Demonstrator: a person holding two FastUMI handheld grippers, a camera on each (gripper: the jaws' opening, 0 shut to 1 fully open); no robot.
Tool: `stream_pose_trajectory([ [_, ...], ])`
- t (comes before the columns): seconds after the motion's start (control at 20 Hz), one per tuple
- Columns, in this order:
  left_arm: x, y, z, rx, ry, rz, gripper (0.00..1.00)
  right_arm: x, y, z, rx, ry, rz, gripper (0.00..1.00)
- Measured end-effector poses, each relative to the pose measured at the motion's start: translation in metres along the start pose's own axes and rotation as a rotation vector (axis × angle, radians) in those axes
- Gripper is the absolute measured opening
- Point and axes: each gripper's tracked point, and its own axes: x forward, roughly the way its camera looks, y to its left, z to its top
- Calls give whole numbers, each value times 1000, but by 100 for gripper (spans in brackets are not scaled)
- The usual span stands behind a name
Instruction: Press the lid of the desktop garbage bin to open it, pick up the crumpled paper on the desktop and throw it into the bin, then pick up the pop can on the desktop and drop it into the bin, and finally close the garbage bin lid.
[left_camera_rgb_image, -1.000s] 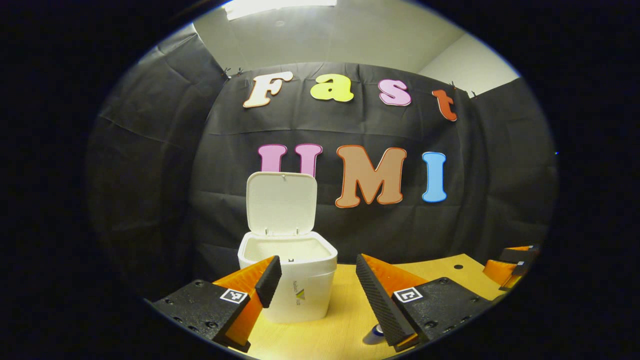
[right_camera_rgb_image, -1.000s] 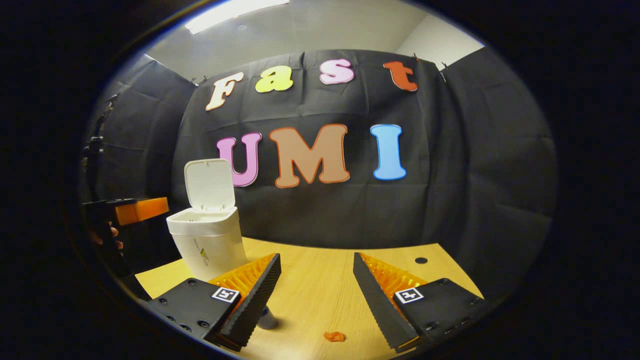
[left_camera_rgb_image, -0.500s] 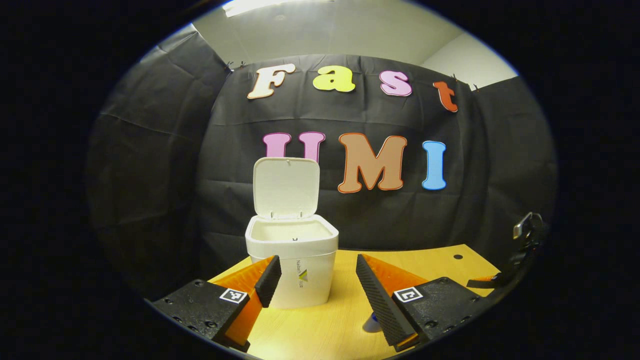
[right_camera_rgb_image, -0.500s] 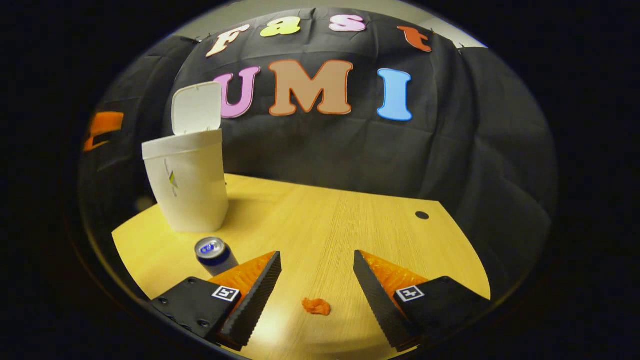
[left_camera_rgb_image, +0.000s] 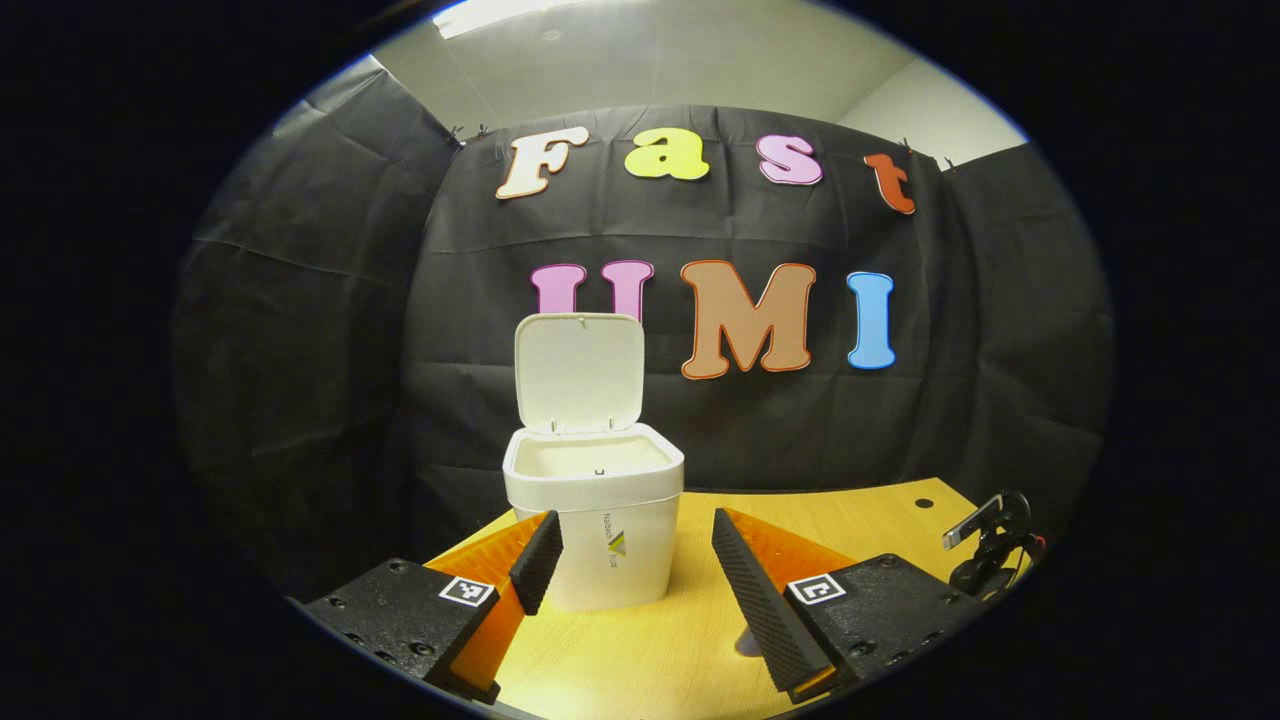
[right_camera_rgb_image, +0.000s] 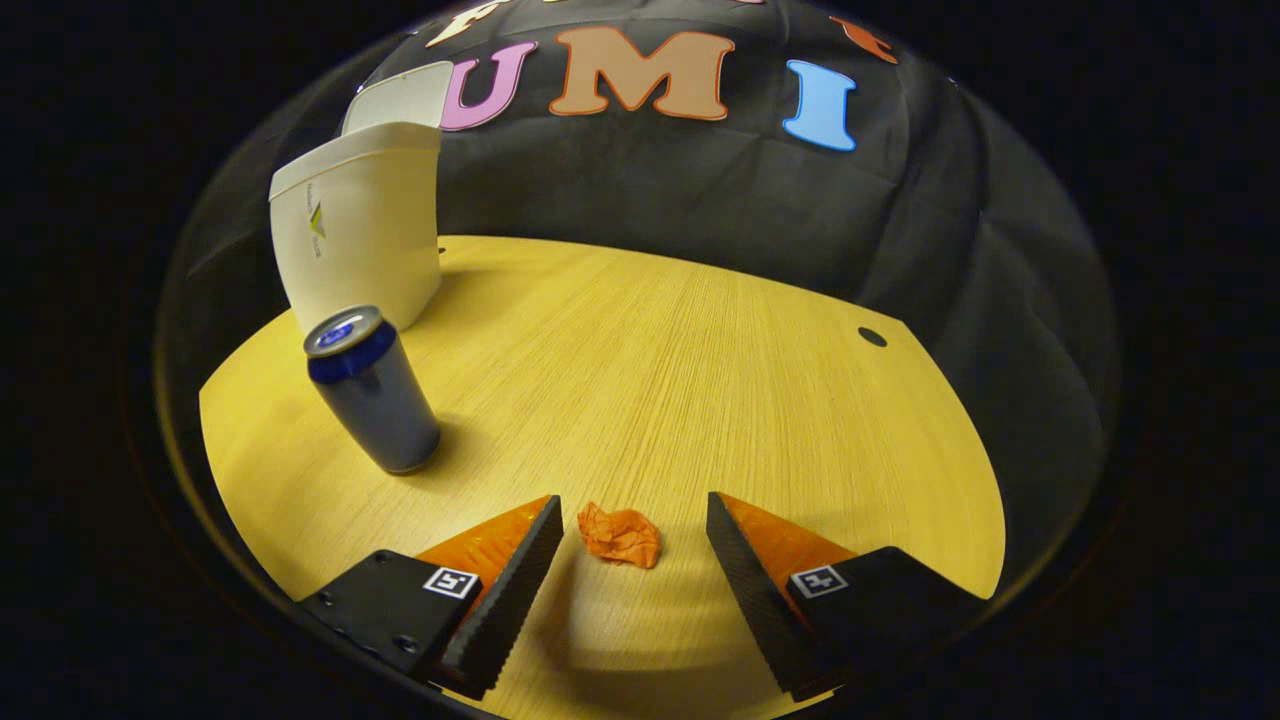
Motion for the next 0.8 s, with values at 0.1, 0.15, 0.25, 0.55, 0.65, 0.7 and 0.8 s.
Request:
stream_pose_trajectory([
  [0.1, 2, 2, -1, 1, 8, 7, 90, 5, 1, -5, -9, 17, -2, 96],
  [0.15, 2, 2, -1, 4, 11, 8, 90, 7, 0, -7, -10, 24, -3, 98],
  [0.25, 3, 0, 0, 14, 11, 5, 92, 12, 2, -11, -9, 40, 5, 88],
  [0.55, 5, -9, -2, 26, 19, -20, 92, 16, 12, -12, -18, 43, 73, 41],
  [0.65, 5, -10, -2, 25, 21, -25, 90, 13, 12, -11, -6, 35, 87, 34],
  [0.7, 5, -10, -2, 27, 20, -29, 90, 9, 13, -9, 5, 25, 100, 30],
  [0.8, 6, -11, -1, 29, 18, -35, 92, -4, 13, 11, 24, -33, 110, 30],
])
